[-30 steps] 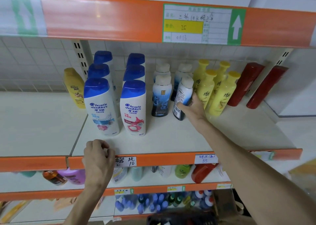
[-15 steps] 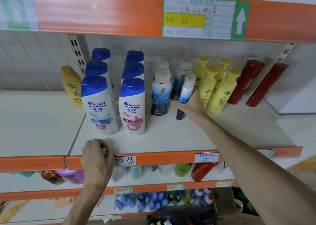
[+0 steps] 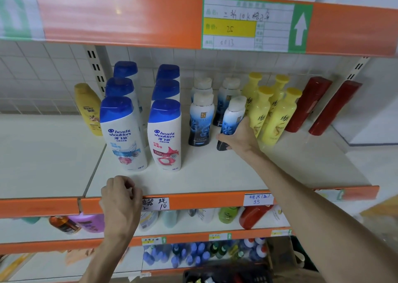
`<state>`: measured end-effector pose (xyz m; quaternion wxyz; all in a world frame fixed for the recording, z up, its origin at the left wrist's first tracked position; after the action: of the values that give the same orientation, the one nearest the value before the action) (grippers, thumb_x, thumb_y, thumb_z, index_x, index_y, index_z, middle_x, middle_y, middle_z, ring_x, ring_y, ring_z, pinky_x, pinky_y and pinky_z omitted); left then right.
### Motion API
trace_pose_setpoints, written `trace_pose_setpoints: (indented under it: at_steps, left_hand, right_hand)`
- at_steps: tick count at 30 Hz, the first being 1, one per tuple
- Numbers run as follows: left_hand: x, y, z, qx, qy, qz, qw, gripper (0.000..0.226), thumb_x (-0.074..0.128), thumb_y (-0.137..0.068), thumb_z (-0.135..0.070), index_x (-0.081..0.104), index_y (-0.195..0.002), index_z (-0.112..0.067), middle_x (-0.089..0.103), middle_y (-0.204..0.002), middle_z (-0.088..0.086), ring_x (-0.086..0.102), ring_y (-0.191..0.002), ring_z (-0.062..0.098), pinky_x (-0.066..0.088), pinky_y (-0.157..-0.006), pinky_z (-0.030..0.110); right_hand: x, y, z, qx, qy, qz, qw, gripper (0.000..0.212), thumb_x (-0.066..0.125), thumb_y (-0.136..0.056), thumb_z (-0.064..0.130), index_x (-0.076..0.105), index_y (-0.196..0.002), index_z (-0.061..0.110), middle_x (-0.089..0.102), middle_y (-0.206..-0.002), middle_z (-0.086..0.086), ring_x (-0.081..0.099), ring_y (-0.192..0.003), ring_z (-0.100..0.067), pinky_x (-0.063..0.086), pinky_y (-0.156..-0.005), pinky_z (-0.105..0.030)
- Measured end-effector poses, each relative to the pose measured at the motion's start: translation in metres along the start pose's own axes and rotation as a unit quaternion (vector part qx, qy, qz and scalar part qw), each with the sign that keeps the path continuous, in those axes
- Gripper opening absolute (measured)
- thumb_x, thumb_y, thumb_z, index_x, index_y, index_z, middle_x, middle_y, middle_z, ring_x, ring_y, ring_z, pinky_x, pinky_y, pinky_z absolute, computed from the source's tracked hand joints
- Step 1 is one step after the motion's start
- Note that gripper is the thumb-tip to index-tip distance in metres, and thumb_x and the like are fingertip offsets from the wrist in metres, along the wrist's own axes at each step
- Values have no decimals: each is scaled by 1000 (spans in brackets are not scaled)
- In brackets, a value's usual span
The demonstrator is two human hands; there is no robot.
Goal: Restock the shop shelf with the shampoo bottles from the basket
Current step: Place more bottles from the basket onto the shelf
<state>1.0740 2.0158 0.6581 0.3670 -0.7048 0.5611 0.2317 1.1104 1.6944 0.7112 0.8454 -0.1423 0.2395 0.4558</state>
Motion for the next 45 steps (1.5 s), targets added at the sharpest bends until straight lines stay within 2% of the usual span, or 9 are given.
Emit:
trace_pose_setpoints:
  at_steps: [3,6,9,12,24,34,38,42,45]
  left_hand:
    - [-1,0,1,0,1,-2,1000,14,61,-81,-4,50,-80,-11,49,-79,5,43,-74,26,33,-64,37]
    - [0,0,1,1,4,-3,1000,16,61,-81,-4,48,-80,-13,48,-79,4,43,-74,26,33,-65,37]
    - [0,1,0,-1,9,-6,1000,16,61,-81,-4,48,-80,-13,47,-80,4,41,-75,25,33,-66,37]
    - [2,1,0,-9,8,-7,1000,12,60,-80,-3,51,-80,-10,51,-79,6,43,-76,27,31,-65,36]
    - [1,1,0,-8,10,-4,1000,10,59,-81,-3,52,-81,-10,51,-80,5,43,-77,26,29,-65,35]
    - [-3,0,0,-13,6,34,999,10,60,-83,-10,53,-87,-15,55,-85,2,45,-83,24,36,-72,38]
    - [-4,6,-9,81,12,79,994,10,61,-85,-14,56,-90,-21,59,-89,-5,56,-82,20,50,-75,44]
    - [-2,16,-29,159,5,104,982,11,60,-88,-13,62,-98,-18,65,-98,-1,57,-87,21,50,-77,41]
    - [1,23,-41,224,-16,131,966,24,54,-90,-18,62,-113,-17,65,-111,-1,61,-97,21,50,-87,35]
  right_hand:
    - [10,4,2,-1,25,-57,998,75,89,-60,36,37,-109,13,56,-111,-7,65,-93,-29,60,-67,-50]
    - [17,7,-1,5,43,-74,996,67,86,-67,29,36,-108,11,58,-111,-8,63,-89,-28,56,-63,-39]
    - [19,10,-8,12,41,-81,996,62,82,-75,25,37,-113,6,58,-106,-7,62,-83,-25,42,-53,-27]
    - [25,13,-9,21,37,-105,994,61,81,-77,27,37,-113,5,62,-99,-9,65,-84,-28,46,-60,-32]
    - [37,5,-4,41,66,-152,985,67,81,-75,35,34,-114,9,63,-108,-13,66,-89,-35,57,-67,-46]
    - [35,3,-8,60,81,-139,985,63,78,-78,36,33,-114,9,64,-107,-11,65,-87,-34,51,-62,-40]
    - [31,2,-7,61,79,-122,987,65,79,-76,38,34,-113,10,63,-109,-11,66,-90,-34,52,-65,-41]
    - [30,6,-4,68,66,-121,988,67,82,-74,38,35,-113,11,62,-110,-11,65,-90,-34,54,-65,-42]
    - [28,12,-3,66,67,-104,990,67,82,-74,34,35,-114,9,62,-111,-12,65,-90,-35,55,-67,-43]
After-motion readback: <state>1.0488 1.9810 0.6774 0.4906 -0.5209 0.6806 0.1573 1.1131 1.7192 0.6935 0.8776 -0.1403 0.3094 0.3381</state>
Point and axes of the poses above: each hand's wrist, its own y-axis away from the middle knuckle, its own x-axis out of the palm, z = x × y, the point moved 2 cm from there along -y, towards the middle knuckle
